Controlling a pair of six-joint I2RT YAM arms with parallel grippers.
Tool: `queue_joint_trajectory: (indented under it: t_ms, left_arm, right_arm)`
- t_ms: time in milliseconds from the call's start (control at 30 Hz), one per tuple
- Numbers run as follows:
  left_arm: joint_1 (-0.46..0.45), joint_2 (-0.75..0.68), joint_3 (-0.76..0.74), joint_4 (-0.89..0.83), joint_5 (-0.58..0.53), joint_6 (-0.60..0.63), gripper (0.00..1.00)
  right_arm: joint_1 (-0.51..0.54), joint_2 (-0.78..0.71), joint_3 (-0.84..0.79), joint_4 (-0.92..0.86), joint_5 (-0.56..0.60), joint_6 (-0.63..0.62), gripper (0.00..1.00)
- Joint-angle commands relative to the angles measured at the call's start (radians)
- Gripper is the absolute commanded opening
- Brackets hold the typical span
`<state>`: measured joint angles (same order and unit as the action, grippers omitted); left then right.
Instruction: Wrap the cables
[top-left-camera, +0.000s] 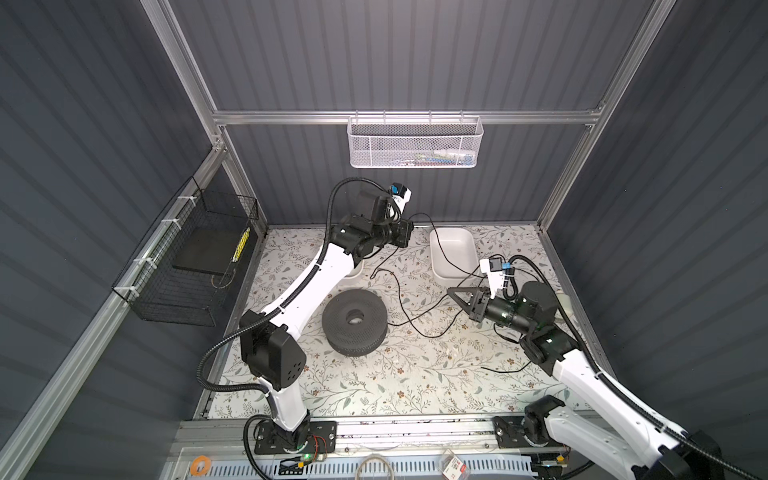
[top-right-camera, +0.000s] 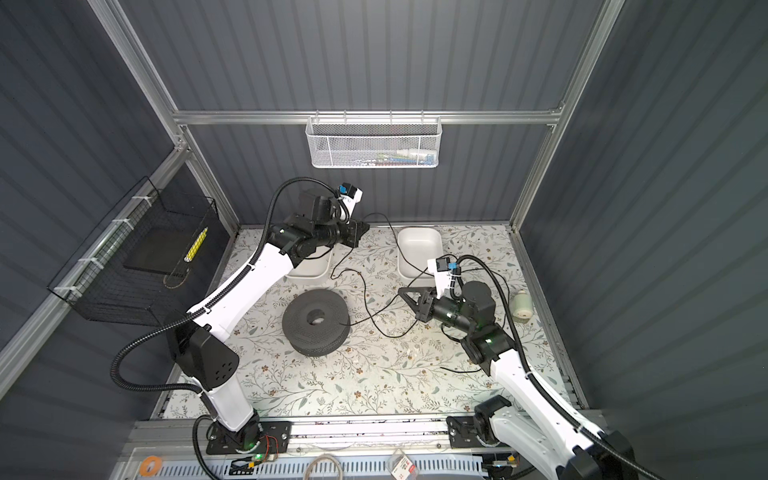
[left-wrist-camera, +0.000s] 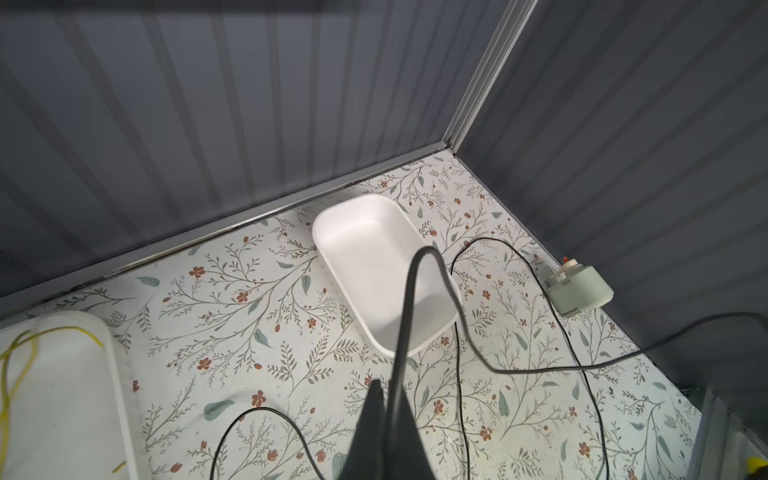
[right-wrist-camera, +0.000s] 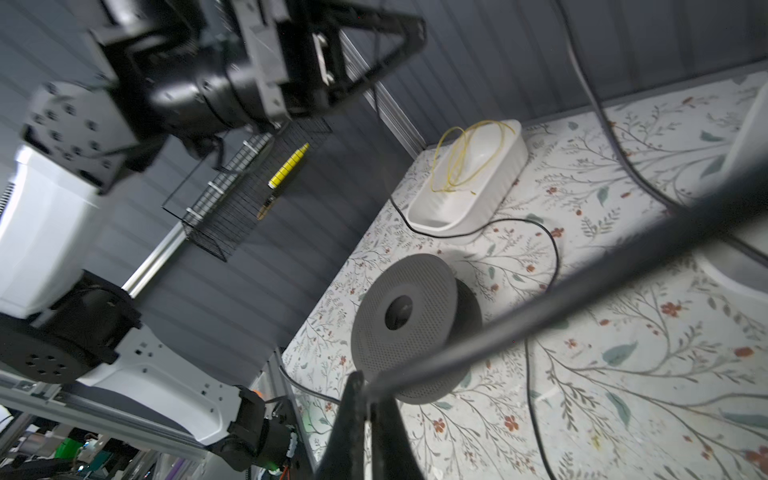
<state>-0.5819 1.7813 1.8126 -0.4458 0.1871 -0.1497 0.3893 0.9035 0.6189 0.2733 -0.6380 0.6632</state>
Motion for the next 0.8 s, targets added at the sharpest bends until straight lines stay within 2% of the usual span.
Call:
queue_joint_trajectory:
  t_ms: [0,200,300,367,400,433,467,500,567,633,700,767]
  left_arm:
    - [-0.006,-0.009,-0.079,0.099,0.039,0.02,0.0]
    - [-0.01,-0.129,-0.383,0.302,0.109,-0.016,0.0]
    - [-0.032,-0.162,-0.494,0.322,0.172,-0.009,0.01]
    - [-0.071,-0.176,-0.541,0.332,0.191,0.004,0.19]
    - [-0.09,-0.182,-0.547,0.322,0.202,0.023,0.24]
    - [-0.107,-0.188,-0.549,0.31,0.216,0.037,0.36]
    - [-0.123,-0.195,-0.551,0.308,0.232,0.043,0.55]
    - [-0.134,-0.2,-0.553,0.308,0.246,0.049,0.7]
    - [-0.147,-0.215,-0.548,0.3,0.275,0.071,0.86]
    - [-0.146,-0.237,-0.548,0.299,0.286,0.088,0.96]
    - [-0.147,-0.266,-0.56,0.316,0.272,0.099,0.97]
    - [-0.146,-0.304,-0.589,0.353,0.257,0.108,0.92]
  right_arm:
    - [-0.019,-0.001,0.065,-0.03,-0.053,0.075,0.0]
    - [-0.096,0.008,0.203,0.024,-0.012,0.164,0.0]
    - [-0.145,0.047,0.274,0.055,0.004,0.205,0.0]
    - [-0.167,0.076,0.32,0.077,0.014,0.23,0.0]
    - [-0.174,0.088,0.341,0.079,0.018,0.238,0.0]
    - [-0.184,0.098,0.363,0.078,0.022,0.241,0.0]
    - [-0.192,0.103,0.383,0.068,0.037,0.236,0.0]
    - [-0.203,0.105,0.401,0.048,0.052,0.225,0.0]
    - [-0.243,0.112,0.445,-0.003,0.073,0.199,0.0]
    - [-0.297,0.122,0.474,-0.021,0.066,0.2,0.0]
    - [-0.354,0.129,0.488,-0.034,0.066,0.211,0.0]
    - [-0.408,0.14,0.483,-0.024,0.058,0.254,0.0]
